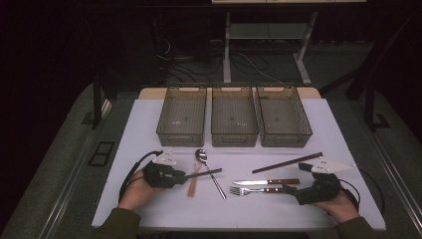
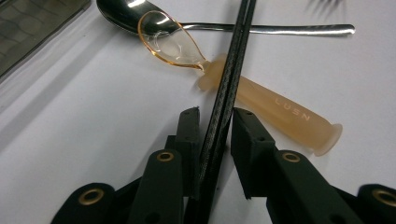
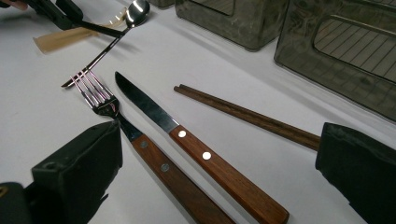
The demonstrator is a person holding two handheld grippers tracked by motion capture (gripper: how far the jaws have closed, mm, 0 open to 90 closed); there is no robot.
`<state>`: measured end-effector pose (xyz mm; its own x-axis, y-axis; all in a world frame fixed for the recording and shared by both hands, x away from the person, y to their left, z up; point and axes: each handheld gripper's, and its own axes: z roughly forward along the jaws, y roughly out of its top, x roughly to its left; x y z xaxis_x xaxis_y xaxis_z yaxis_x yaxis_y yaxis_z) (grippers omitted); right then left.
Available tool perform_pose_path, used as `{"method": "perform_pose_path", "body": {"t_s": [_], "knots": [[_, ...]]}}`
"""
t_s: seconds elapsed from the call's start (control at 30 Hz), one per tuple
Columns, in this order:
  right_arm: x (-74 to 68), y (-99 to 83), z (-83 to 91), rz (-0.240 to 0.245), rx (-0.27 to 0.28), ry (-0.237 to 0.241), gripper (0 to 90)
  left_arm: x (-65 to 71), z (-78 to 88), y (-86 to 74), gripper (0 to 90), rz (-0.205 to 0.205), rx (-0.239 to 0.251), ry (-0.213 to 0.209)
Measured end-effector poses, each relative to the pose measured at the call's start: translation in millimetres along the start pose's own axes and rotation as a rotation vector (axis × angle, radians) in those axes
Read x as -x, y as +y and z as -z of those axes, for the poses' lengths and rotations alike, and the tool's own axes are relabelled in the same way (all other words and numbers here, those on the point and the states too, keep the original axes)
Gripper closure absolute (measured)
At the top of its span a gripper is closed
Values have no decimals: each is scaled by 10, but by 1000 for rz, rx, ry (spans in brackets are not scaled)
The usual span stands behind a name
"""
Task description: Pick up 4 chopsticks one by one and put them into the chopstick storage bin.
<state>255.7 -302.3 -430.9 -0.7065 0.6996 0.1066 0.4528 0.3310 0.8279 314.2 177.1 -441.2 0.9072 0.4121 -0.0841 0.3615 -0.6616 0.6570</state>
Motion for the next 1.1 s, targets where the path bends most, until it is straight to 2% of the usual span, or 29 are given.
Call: {"method": "perform_pose_path", "body": {"t_s": [0.3,0.53,0.6,0.67,0.77,0.9,1.0,1.03,1.1], "knots": [[0,1,4,-1,0,-1,8,55,8,-6,789,0,-8,-22],[-1,2,8,-3,1,-1,8,59,3,-15,787,22,3,-29],[-1,2,10,-3,2,-1,8,55,20,-21,711,24,20,-29],[-1,2,11,-4,2,0,8,61,64,-33,635,44,58,-35],[1,3,14,-1,5,0,8,65,149,-50,592,68,96,-18],[3,3,16,0,5,-1,8,64,247,-107,578,94,133,16],[-1,3,15,1,3,0,8,61,281,-142,629,100,142,33],[-2,3,14,2,3,0,8,57,288,-148,704,97,146,34],[-2,4,14,2,3,0,8,49,291,-150,732,97,145,22]]}}
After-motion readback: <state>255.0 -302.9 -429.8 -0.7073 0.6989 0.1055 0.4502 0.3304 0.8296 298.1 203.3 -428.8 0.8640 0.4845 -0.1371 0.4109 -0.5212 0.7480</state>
